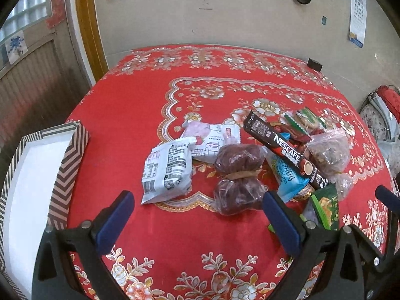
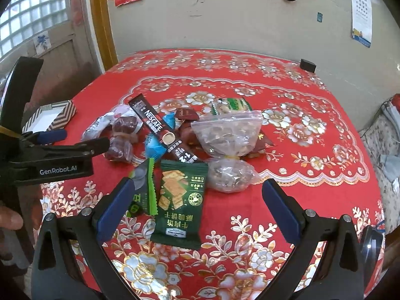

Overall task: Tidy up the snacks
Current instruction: 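Move both tools toward the snack pile on the red tablecloth, then grasp the white printed snack packet with the left gripper while the right gripper grasps the red date bag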

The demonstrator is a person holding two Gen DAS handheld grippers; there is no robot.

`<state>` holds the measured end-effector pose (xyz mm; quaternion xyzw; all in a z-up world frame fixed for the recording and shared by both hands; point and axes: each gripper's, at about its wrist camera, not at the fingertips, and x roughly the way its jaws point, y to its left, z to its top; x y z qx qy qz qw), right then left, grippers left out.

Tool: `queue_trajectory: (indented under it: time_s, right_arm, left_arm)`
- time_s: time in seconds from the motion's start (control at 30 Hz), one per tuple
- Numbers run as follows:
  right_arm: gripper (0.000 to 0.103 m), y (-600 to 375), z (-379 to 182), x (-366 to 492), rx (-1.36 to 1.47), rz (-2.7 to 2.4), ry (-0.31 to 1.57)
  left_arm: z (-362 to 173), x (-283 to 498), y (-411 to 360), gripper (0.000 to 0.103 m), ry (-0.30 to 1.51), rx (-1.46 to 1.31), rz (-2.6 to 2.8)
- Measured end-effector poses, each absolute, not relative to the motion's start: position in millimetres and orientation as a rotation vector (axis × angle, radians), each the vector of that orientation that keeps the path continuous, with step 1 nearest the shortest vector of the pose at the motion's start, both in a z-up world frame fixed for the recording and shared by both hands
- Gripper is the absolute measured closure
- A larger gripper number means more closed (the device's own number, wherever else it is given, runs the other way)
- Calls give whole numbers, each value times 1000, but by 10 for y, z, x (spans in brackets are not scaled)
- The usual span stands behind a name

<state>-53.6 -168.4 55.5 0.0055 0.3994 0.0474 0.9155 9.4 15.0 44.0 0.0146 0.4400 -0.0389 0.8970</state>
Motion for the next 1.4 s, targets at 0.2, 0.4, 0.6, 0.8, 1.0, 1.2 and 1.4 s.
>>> queue_trajectory:
  time_s: [0.2,0.4,0.6,0.8,1.0,1.2,1.4]
  right_arm:
    - [1,-1619,541,-515,0,102,820]
    - [1,-1616,529,-506,1,108,818]
    - [1,-1596,521,-470,-6,108,823]
    - [1,-1575,506,-436,-7,115,828]
    - [1,-1542,496,-417,-16,121,827]
    - [1,-1522,475,-396,-7,135,830]
    - [1,-1458,480,-372,-9,159,826]
  left_arm:
    - [427,122,218,0,918,25,-69]
    - [432,135,277,0,915,16,-59]
    - [426,155,316,0,920,14,-50]
    - [404,180,355,0,928,10,-47]
    - [402,266,451,0,941,0,-36]
    - [352,399,580,0,991,-53,-45]
    - [284,522,637,0,1011,-74,-30]
